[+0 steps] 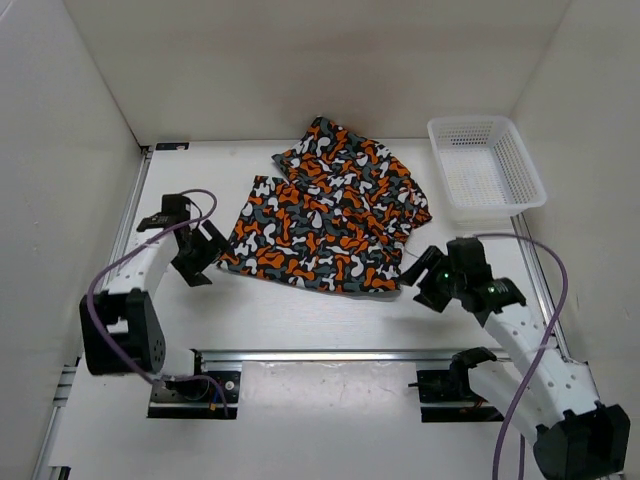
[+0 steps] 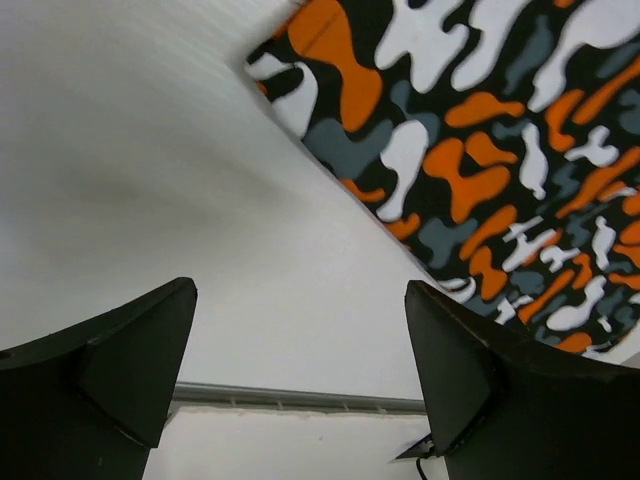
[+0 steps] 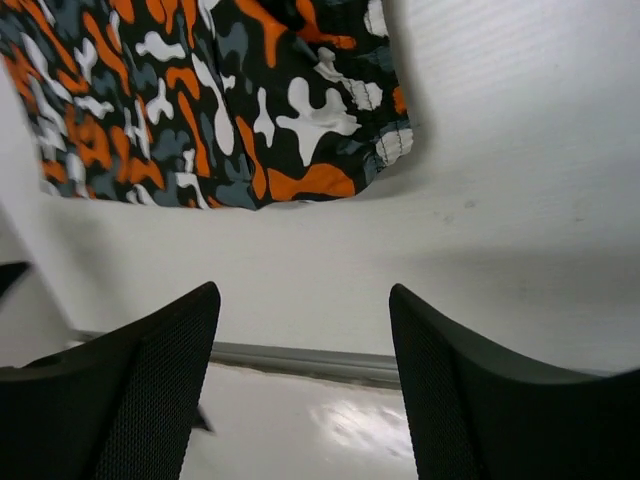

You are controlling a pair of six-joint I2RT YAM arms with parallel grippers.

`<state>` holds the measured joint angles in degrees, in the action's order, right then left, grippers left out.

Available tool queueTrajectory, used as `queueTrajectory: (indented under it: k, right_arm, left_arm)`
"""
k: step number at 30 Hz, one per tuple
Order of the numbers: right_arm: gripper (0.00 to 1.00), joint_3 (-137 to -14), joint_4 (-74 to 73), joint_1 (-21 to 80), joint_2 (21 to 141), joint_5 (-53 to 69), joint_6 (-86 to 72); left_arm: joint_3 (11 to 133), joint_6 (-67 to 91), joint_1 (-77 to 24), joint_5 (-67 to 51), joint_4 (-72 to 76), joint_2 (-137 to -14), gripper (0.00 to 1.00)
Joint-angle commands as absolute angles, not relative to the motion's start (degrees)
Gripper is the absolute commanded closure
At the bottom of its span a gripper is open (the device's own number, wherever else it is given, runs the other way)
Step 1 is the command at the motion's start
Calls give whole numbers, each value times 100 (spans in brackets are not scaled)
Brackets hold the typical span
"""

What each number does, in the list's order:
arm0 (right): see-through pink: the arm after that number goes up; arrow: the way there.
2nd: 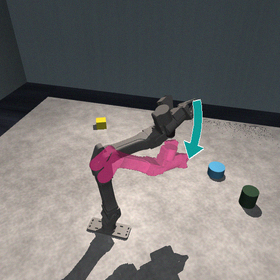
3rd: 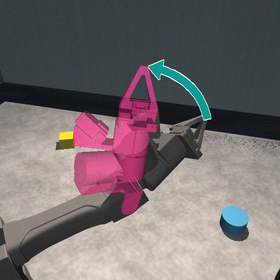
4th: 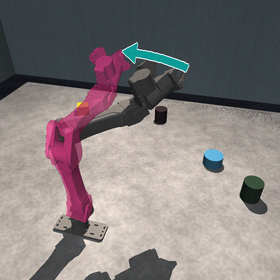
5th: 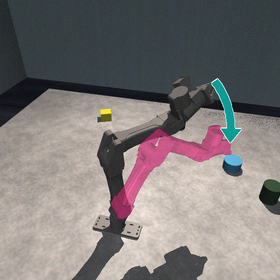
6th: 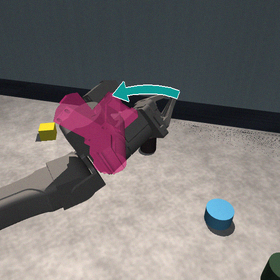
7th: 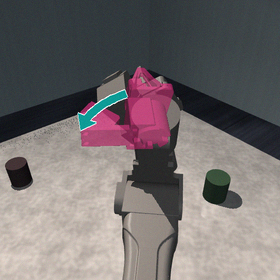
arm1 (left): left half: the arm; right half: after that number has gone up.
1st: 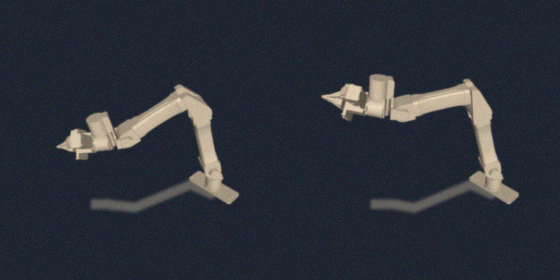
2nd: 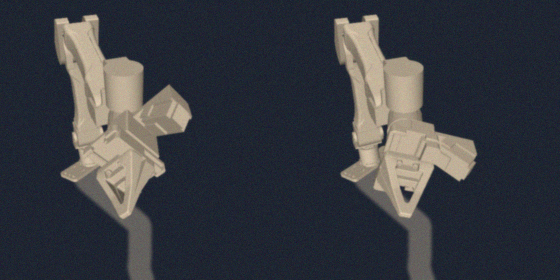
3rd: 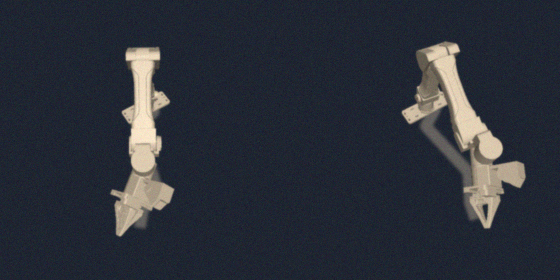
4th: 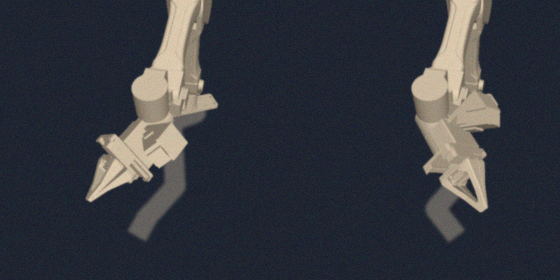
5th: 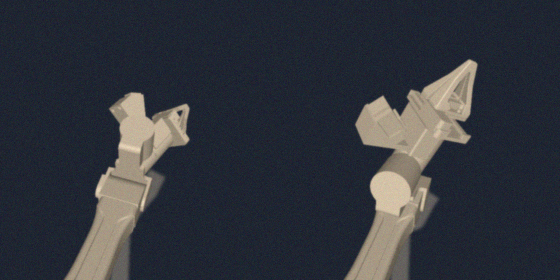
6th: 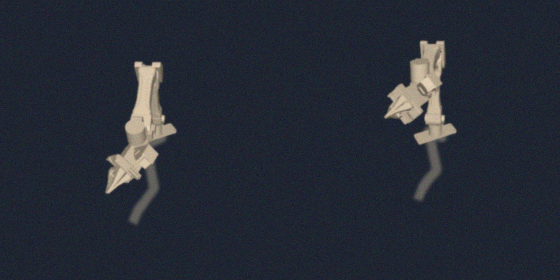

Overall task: Fold and stack the shorts
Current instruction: Fold the shorts

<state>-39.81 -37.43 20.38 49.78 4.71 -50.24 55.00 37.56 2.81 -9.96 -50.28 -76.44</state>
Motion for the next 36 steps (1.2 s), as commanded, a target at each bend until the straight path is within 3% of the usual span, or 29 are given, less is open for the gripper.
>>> queueTrajectory:
  k: [1, 7, 9, 10, 11, 12, 14, 15, 17, 23, 26, 27, 29, 31, 36]
  right_arm:
    - [27, -3113, -2919, 1697, 4274, 1475, -6432]
    - [22, -2260, -1821, 1380, 4297, 1951, -7066]
    - [22, -2197, -1644, 1328, 4499, 1821, -7066]
    - [23, -2145, -1470, 1327, 4570, 1819, -7119]
    - [23, -2058, -1320, 1327, 4631, 1758, -7119]
    - [23, -2057, -1188, 1327, 4788, 1758, -7119]
    - [24, -1995, -838, 1274, 4939, 1617, -7181]
    - [26, -1917, -704, 1214, 5087, 1548, -7233]
    - [30, -1846, -441, 1161, 5246, 1486, -7233]
    - [44, -1969, 324, 1212, 6466, 1485, -7181]
    - [59, -2143, 747, 1274, 6880, 1538, -7251]
    - [72, -2249, 747, 1274, 6943, 1538, -7173]
    - [89, -2538, 468, 1274, 6996, 1354, -6893]
    - [100, -3188, -102, 1161, 6996, 1083, -6593]
    - [100, -5015, -1404, 1090, 6996, 573, -5319]
  left_arm:
    - [5466, 3779, 255, -1204, -4518, -8276, 3]
    - [6011, 3779, 132, -1151, -4307, -9385, 3]
    - [6222, 3779, 62, -1082, -4307, -9605, 10]
    - [6336, 3779, 62, -1081, -4307, -9798, 21]
    - [6337, 3779, 62, -1081, -4307, -9887, 21]
    - [6398, 3779, 9, -1020, -4254, -9940, 36]
    - [6398, 3779, 9, -959, -4254, -9993, 57]
    - [6398, 3779, 9, -958, -4254, -10045, 77]
    - [6451, 3779, 9, -906, -4254, -10046, 90]
    - [6557, 3779, 9, -1019, -4254, -9915, 90]
    - [6609, 3832, 9, -1072, -4254, -9861, 90]
    - [6609, 3832, 9, -1072, -4254, -9809, 90]
    - [6680, 3832, 9, -1186, -4254, -9738, 90]
    - [6907, 3832, 9, -1291, -4306, -9598, 90]
    - [7873, 3832, 61, -1362, -4938, -9265, 90]
